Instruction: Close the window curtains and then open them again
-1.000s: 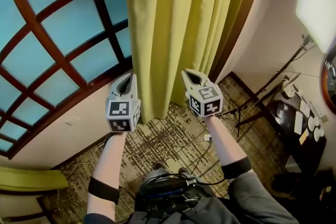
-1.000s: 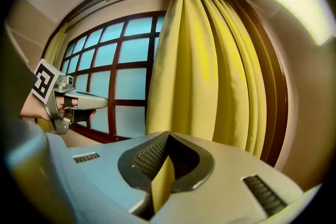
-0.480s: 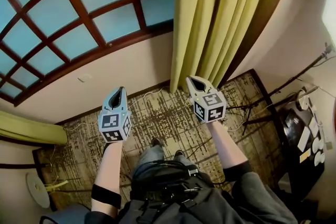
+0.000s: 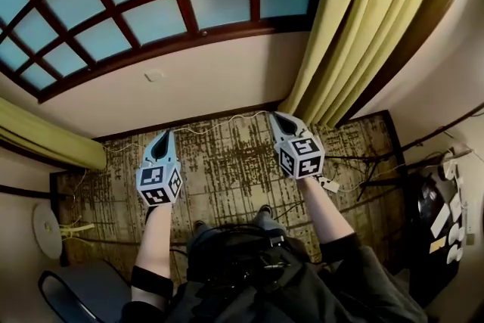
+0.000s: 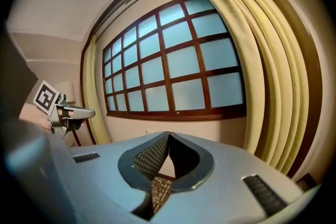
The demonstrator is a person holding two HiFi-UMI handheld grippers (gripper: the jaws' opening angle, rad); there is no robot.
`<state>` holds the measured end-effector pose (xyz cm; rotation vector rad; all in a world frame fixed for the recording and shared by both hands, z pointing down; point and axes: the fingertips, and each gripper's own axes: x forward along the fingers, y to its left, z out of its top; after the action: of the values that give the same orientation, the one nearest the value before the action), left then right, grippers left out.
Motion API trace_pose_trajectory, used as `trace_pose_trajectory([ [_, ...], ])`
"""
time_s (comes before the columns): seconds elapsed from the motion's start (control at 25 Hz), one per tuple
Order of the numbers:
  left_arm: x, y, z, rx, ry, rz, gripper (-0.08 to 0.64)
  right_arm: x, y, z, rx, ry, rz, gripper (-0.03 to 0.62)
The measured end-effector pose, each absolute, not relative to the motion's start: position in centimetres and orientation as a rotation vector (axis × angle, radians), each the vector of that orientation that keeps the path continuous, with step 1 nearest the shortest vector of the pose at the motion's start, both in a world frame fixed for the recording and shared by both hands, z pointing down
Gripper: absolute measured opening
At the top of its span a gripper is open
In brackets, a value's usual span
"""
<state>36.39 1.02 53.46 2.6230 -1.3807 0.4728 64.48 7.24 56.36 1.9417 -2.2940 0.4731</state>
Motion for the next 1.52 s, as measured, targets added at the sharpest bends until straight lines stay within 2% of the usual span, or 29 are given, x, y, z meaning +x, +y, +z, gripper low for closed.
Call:
trace_pose_trajectory([
  [0.36, 23.5, -0.4, 55.6, 2.592, -1.364, 0.492, 0.006, 52.8, 7.2, 58.6, 1.967, -2.196, 0.509, 0.002],
  [0.64, 18.7, 0.3, 56.4, 2.598, -1.299, 0.474, 0.006, 46.8, 8.5, 59.1, 1.967, -2.174, 0.541, 0.003],
  [1.16, 17.0, 3.1, 57.4, 2.583, -1.293, 0.465, 0.006, 44.1, 9.6, 59.9, 1.937, -2.163, 0.548, 0.003],
  [1.52, 21.3, 3.7, 56.8, 2.616, -1.243, 0.465, 0.005, 46.9, 9.8, 60.2, 1.942, -2.167, 0.550, 0.003],
])
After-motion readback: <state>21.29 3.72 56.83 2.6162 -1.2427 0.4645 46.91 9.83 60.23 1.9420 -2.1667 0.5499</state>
